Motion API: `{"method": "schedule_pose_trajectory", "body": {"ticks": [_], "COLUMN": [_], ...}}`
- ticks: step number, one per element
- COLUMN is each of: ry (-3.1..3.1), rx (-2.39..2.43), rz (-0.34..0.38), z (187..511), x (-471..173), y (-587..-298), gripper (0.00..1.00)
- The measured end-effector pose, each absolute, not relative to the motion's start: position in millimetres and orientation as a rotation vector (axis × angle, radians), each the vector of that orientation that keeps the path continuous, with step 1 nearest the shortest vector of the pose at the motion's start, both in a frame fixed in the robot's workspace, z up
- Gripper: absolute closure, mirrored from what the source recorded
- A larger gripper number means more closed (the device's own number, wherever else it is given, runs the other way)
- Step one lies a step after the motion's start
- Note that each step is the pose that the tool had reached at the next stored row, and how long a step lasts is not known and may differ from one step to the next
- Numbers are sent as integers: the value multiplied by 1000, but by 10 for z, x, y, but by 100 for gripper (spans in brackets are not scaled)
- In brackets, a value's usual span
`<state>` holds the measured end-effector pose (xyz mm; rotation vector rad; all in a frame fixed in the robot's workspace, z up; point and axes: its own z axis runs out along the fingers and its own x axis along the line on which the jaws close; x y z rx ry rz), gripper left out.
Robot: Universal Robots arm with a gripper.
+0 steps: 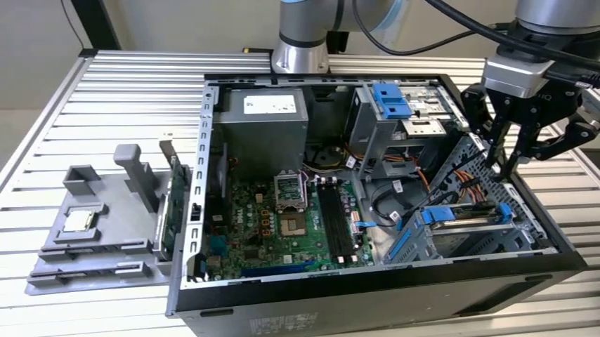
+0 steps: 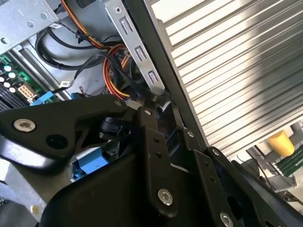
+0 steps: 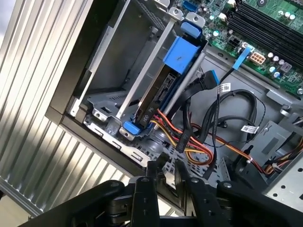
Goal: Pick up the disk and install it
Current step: 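Insert the second disk wire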
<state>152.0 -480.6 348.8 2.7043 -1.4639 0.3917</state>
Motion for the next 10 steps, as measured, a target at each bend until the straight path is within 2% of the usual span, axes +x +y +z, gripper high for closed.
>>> {"method": "schedule_pose_trajectory", "body": {"ticks": [10], "ry": [-1463], "rx": [2702], "rz": [393], "z": [3459], "x": [1521], "y": [-4806], "gripper": [0]}}
